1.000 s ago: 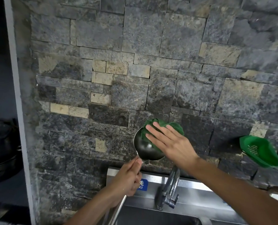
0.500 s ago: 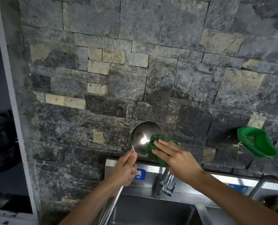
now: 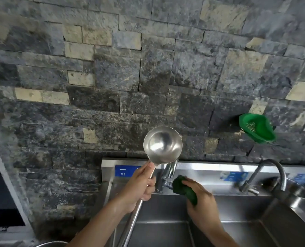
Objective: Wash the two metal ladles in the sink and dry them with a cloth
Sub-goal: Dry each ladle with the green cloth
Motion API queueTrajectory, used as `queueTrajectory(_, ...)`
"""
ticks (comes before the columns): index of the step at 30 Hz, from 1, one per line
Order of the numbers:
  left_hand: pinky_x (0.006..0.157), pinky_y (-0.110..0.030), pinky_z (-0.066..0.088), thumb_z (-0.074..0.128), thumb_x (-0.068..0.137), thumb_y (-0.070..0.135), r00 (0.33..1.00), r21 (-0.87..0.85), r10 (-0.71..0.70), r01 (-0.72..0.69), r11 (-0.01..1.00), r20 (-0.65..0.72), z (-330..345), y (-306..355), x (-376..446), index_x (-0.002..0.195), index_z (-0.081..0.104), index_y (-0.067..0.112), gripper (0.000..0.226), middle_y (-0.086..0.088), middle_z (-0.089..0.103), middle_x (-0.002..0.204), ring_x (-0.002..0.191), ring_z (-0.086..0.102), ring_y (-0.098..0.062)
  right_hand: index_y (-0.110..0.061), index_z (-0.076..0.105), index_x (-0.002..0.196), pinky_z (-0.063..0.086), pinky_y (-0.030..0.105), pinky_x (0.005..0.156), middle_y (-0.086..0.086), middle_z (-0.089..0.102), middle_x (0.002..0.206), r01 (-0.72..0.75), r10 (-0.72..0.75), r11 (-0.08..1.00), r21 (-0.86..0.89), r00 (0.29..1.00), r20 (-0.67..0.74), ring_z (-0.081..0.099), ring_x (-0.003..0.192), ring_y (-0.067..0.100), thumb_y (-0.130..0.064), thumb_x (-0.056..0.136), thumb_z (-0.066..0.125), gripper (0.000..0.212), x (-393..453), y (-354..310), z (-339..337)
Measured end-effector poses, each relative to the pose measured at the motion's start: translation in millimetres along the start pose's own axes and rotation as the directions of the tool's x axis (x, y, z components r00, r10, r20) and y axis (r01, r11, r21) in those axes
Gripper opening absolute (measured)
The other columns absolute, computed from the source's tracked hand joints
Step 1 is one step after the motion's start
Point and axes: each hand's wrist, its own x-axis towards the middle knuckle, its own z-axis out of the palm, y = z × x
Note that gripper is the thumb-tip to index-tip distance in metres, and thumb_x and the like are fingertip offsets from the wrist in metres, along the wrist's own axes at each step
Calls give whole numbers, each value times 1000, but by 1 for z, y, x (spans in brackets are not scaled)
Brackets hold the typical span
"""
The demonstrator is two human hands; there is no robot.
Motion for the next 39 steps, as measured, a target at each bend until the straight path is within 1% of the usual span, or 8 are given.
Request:
queueTrajectory(4,40,-19,14,44,103,49,998,-19,-26,27,999,53,19,-20,2,123,55,36,27,1,17,72,51,14,-7,-50,72,105,58,27,82,-11,79,87,-365,353,908,203,931,96,73,80,6,-19,72,60,47,-41,-7,2)
queueTrajectory(7,39,-19,15,42,104,46,995,-13,-51,53,999,90,36,-37,4,123,55,29,29,2,17,70,50,14,-8,-39,77,107,64,46,70,5,79,77,-589,514,716,375,808,288,77,70,24,-6,86,60,43,-69,-12,5)
queueTrajectory(13,40,-20,17,43,104,49,984,35,-116,112,993,132,78,-74,11,112,58,28,27,1,18,69,48,17,-8,-16,82,90,54,16,60,8,79,79,-698,582,515,498,711,395,76,76,13,12,88,62,34,-104,-14,1)
queueTrajectory(17,43,-23,13,44,102,52,977,68,-150,141,988,152,107,-97,13,89,54,33,25,-6,15,77,50,14,-10,-11,81,84,58,25,69,18,77,81,-739,569,472,481,672,474,75,79,22,11,87,60,31,-121,-4,-4)
queueTrajectory(26,43,-21,17,35,107,45,972,78,-219,213,974,86,189,-141,46,116,60,10,43,6,22,60,46,18,-8,-20,84,93,55,32,83,17,78,89,-766,551,370,526,637,539,74,93,28,-10,69,62,34,-137,55,-46)
queueTrajectory(31,39,-18,14,35,108,40,971,-25,-235,235,972,34,254,-155,79,110,57,5,41,10,22,51,40,17,-5,-9,79,60,52,29,64,6,75,64,-785,563,275,556,600,568,70,64,16,0,81,75,24,-139,106,-101)
queueTrajectory(35,36,-16,17,32,108,38,958,-95,-285,282,955,-21,307,-173,108,109,55,7,38,13,25,47,37,19,-3,-4,78,100,56,26,70,15,79,96,-795,542,255,550,589,599,76,90,25,-35,70,91,45,-140,165,-128)
queueTrajectory(39,34,-17,22,32,108,36,939,-145,-332,318,937,-89,358,-199,141,109,57,7,39,12,26,48,36,21,-4,-8,81,94,54,22,73,8,77,86,-788,529,335,517,611,589,73,81,16,-18,83,83,16,-126,221,-154)
